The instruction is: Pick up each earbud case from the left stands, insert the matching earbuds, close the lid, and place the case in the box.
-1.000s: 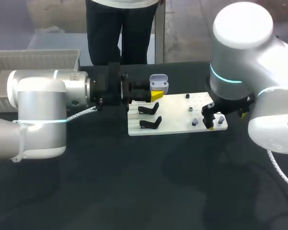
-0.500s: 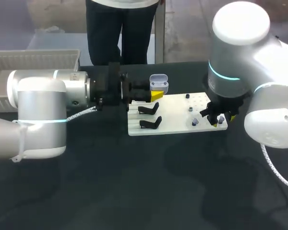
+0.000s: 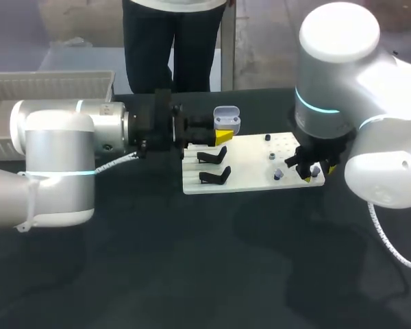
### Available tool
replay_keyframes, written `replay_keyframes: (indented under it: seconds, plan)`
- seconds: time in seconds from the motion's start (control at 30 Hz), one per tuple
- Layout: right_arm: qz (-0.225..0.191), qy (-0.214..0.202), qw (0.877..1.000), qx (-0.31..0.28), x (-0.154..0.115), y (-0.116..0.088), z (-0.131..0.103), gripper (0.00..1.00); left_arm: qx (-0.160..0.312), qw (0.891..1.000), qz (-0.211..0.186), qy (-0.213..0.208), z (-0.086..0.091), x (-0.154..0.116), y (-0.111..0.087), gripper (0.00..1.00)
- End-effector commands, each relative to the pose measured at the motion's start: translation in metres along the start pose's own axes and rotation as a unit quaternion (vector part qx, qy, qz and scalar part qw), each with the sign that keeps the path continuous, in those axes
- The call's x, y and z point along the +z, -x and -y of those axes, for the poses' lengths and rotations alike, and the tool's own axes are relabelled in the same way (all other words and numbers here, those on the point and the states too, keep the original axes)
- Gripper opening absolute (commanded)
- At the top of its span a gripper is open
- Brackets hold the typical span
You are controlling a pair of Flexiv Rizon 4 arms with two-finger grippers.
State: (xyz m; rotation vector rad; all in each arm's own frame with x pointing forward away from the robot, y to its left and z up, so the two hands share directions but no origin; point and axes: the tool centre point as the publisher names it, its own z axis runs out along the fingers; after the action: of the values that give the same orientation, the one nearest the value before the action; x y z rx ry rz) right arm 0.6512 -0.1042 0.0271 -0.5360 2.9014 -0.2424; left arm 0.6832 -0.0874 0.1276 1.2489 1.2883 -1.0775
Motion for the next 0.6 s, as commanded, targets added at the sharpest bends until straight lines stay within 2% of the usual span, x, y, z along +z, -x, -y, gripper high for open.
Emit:
replay_keyframes:
  seconds: [0.03,0.27,0.33,0.6]
  plan:
    - [-0.001,0.001,1.0,0.002,0.0006,-0.0001,0.002,0.47,0.002,1.0,0.002,0.004,0.0018,0.0002,-0.0008,0.0]
    - [-0.003,0.002,1.0,0.0,0.0029,0.0022,0.0014,0.41,0.002,1.0,0.002,0.004,0.0018,0.0002,-0.0008,0.0]
    - [-0.003,0.002,1.0,-0.001,0.0032,0.0029,0.0015,0.34,0.002,1.0,0.002,0.004,0.0018,0.0002,-0.0008,0.0]
    - [-0.003,0.004,1.0,0.0,0.0042,0.0029,0.0038,0.29,0.002,1.0,0.002,0.004,0.0018,0.0002,-0.0008,0.0]
